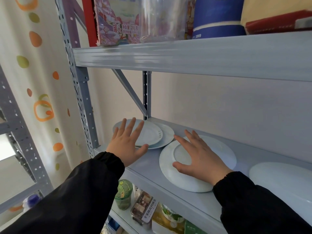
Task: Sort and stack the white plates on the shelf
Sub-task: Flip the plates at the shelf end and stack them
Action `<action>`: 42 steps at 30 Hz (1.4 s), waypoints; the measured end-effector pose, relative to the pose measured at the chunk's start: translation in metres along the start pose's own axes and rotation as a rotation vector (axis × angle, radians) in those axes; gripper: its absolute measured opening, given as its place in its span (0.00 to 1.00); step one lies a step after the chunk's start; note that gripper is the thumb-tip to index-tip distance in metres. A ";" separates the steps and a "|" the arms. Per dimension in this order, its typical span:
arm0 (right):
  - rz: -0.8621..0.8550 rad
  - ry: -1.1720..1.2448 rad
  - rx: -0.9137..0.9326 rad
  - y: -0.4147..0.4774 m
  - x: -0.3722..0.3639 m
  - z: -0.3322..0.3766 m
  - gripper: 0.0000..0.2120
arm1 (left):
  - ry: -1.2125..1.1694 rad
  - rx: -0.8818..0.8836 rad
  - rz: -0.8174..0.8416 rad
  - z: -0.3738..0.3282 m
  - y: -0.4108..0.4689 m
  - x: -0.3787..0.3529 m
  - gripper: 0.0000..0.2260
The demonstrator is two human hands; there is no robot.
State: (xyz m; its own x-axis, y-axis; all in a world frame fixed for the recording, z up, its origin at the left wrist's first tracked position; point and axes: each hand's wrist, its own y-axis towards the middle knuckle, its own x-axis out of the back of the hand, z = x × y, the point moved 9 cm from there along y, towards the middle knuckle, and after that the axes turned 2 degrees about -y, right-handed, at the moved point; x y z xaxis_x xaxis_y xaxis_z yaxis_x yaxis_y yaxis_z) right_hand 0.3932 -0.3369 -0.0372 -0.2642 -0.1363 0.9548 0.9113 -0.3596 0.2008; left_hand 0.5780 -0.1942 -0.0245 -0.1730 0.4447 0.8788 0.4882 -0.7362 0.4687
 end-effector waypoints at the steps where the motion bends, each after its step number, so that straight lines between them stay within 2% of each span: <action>1: 0.000 -0.001 -0.004 0.000 0.001 -0.001 0.42 | -0.009 -0.013 0.011 -0.004 -0.001 -0.001 0.35; 14: -0.059 0.076 -0.121 -0.018 0.017 -0.039 0.44 | -0.108 -0.251 0.105 -0.096 -0.007 -0.017 0.37; 20: -0.090 0.070 -0.186 -0.037 0.031 -0.064 0.49 | -0.098 -0.426 0.258 -0.147 -0.026 -0.040 0.42; 23: -0.105 0.076 -0.198 -0.049 0.040 -0.072 0.47 | -0.056 -0.496 0.338 -0.164 -0.041 -0.052 0.48; 26: -0.110 0.060 -0.200 -0.054 0.042 -0.076 0.46 | -0.087 -0.500 0.387 -0.167 -0.055 -0.060 0.49; 35: -0.101 0.070 -0.186 -0.054 0.039 -0.073 0.43 | -0.069 -0.508 0.347 -0.165 -0.084 -0.051 0.50; 42: -0.086 0.114 -0.170 -0.055 0.036 -0.067 0.44 | 0.014 -0.634 0.103 -0.166 -0.116 -0.036 0.38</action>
State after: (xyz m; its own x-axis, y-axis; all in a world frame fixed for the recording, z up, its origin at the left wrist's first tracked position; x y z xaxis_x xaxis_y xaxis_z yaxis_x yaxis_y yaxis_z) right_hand 0.3126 -0.3843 -0.0287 -0.3811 -0.1985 0.9030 0.8199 -0.5239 0.2309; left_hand 0.3850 -0.2093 -0.0956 -0.1656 0.3524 0.9211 -0.0971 -0.9352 0.3404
